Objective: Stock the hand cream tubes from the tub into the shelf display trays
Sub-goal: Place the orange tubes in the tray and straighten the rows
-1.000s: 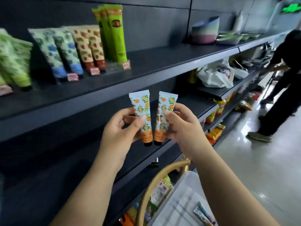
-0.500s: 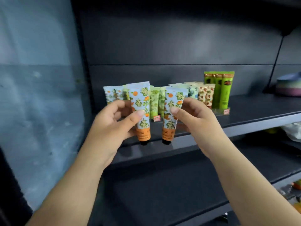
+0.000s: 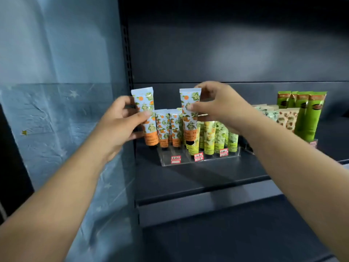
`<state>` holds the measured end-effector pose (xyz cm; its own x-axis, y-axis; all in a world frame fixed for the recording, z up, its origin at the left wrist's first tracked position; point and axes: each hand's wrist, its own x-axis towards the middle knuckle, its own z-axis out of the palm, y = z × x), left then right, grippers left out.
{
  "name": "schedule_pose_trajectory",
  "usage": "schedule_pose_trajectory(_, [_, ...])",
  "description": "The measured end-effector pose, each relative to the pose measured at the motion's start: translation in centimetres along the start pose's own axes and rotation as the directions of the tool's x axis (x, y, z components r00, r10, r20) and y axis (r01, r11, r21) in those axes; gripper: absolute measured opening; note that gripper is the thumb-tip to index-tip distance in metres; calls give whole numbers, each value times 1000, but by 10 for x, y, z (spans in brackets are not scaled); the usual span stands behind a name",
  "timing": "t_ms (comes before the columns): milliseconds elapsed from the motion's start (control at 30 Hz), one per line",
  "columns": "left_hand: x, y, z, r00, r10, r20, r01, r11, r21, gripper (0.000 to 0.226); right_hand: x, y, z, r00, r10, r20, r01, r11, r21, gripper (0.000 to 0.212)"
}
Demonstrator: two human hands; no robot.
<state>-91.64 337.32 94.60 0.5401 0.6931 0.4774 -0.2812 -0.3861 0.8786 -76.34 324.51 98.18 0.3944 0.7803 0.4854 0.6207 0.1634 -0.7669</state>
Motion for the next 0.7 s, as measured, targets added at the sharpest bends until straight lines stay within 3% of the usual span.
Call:
schedule_pose_trajectory(100, [21,-6,6,1000,19,18,-22,990,136,19,21,-1,-4,999,-36,17,38,980,-193,14])
schedule_pose_trajectory(200, [37,-15,11,999,-3,34,-3,982,187,22,40,-3,-4,993,-96,61,112,924,-366,20])
schedule_pose_trajectory(400, [54,-36,13,995,-79,69,58,963,263,22,66,10,2,975,-113,192,194,854,-483,21])
schedule_pose_trajectory(700, [58,-55,18,980,-173,102,133,939,316,19,75,29,17,940,-54,336,297,610,-734,29])
